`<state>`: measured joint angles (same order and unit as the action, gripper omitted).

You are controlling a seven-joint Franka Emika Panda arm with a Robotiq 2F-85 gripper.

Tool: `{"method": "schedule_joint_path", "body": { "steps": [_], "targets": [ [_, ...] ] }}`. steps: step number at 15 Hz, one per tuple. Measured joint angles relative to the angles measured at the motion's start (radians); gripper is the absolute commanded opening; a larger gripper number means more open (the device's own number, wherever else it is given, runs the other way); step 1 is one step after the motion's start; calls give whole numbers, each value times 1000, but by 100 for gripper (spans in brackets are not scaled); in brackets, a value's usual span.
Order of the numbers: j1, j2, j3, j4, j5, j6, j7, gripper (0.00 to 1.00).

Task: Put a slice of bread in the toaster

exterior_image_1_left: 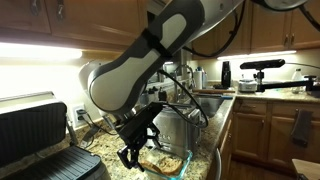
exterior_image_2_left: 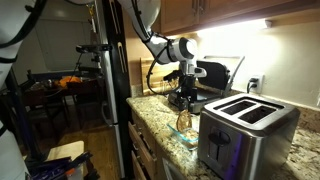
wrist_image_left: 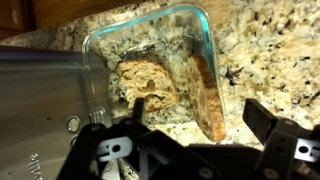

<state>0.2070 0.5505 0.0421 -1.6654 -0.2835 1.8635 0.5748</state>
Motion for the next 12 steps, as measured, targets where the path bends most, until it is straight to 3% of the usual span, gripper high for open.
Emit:
{"method": "schedule_joint_path", "body": {
  "steps": [2, 3, 5, 12],
  "targets": [
    [0, 11, -2, 4, 0, 0, 0, 100],
    [0, 15, -3, 5, 1, 0, 0, 75],
    [0, 19, -4, 6, 1, 0, 0, 67],
    [0, 20, -10, 18, 1, 0, 0, 20]
  ]
}}
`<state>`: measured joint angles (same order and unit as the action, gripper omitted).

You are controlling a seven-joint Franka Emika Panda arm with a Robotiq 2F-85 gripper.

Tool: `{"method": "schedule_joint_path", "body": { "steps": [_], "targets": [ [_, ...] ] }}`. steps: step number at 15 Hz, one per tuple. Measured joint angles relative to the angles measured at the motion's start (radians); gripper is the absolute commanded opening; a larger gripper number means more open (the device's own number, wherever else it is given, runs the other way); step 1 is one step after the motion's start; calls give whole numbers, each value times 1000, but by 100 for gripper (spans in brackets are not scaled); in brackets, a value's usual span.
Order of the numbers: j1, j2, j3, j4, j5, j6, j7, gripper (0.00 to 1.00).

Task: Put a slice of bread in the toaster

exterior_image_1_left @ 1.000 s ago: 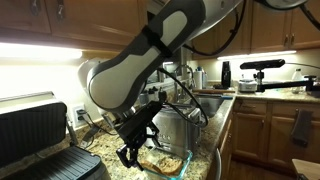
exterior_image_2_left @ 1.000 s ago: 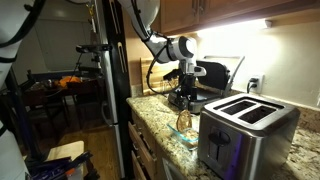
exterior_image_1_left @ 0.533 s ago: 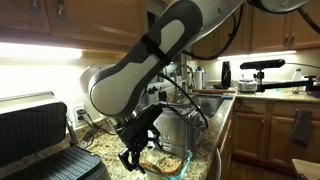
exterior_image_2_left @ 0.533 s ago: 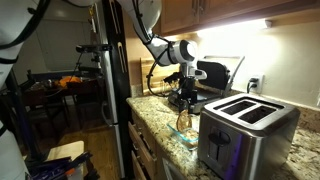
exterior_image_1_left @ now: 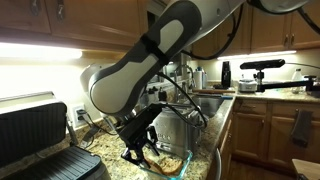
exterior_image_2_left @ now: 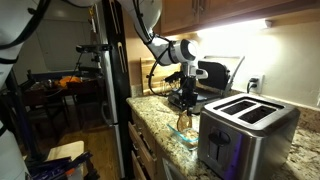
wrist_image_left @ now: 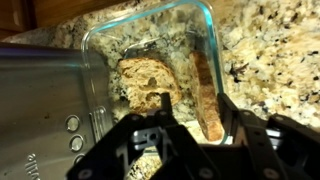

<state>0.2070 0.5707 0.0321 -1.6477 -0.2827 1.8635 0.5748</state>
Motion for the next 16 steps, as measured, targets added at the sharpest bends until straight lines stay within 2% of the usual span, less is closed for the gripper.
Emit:
{"method": "schedule_joint_path", "body": {
  "steps": [3, 10, 16],
  "targets": [
    [0, 0, -1, 1, 0, 0, 0, 1],
    [2, -7, 0, 3, 7, 4, 0, 4],
    [26, -112, 7, -20, 9, 7, 0, 4]
  ]
}}
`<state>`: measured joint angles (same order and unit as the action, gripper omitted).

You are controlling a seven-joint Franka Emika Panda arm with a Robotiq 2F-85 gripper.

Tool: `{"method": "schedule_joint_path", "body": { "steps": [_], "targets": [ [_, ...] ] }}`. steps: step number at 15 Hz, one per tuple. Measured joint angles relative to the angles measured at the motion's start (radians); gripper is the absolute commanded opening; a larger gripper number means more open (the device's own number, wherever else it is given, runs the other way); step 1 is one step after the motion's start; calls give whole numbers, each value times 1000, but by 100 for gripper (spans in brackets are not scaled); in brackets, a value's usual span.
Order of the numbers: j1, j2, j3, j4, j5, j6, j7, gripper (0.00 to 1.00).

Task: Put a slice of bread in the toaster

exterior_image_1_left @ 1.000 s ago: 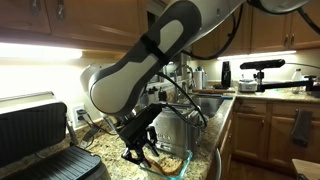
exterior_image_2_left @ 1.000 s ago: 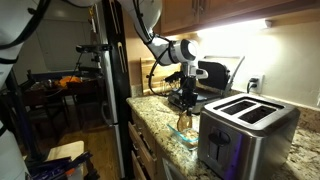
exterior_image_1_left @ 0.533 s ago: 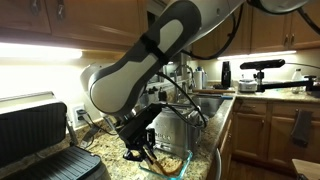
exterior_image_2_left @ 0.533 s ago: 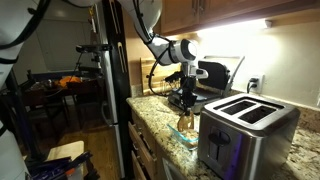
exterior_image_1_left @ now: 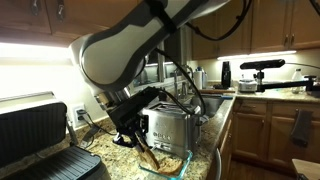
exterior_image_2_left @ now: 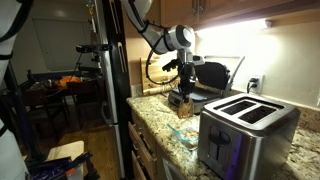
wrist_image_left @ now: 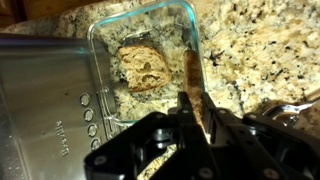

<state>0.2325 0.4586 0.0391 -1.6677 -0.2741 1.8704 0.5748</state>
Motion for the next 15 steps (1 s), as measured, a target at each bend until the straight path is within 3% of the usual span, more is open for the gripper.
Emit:
{"method": "schedule_joint_path", "body": {
  "steps": [15],
  "targets": [
    [-10, -330, 13, -140, -28, 4, 75, 4]
  ]
}}
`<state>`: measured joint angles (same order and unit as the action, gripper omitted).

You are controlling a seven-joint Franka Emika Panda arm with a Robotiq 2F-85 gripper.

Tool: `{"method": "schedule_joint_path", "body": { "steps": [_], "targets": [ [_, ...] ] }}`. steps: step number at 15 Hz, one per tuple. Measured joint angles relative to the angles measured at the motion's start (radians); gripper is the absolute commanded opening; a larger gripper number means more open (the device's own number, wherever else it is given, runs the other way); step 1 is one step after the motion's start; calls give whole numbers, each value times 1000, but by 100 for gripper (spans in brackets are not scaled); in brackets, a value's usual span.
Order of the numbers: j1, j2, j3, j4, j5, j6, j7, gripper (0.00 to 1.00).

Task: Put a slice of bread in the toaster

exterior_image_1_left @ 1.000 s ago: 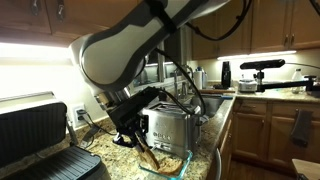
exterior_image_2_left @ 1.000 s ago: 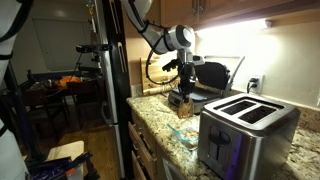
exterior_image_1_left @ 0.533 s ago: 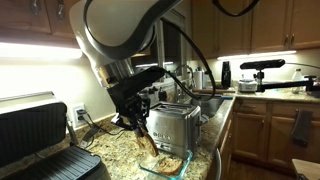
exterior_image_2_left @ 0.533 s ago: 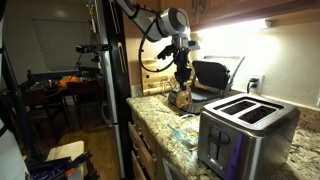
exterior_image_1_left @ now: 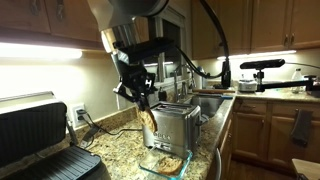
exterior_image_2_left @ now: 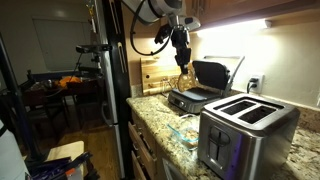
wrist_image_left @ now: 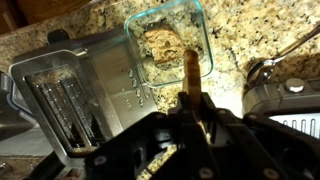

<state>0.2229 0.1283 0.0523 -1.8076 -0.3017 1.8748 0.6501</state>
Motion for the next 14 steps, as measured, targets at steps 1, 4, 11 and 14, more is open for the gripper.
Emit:
{"method": "schedule_joint_path", "body": {
  "steps": [1, 4, 11, 14],
  "targets": [
    [-7, -22, -1, -2, -8, 0, 8, 4],
    [-36, -79, -4, -3, -39, -2, 37, 4],
    [-113, -125, -8, -3, -105, -14, 113, 4],
    [-140, -125, -12, -3, -116, -26, 142, 4]
  ]
}}
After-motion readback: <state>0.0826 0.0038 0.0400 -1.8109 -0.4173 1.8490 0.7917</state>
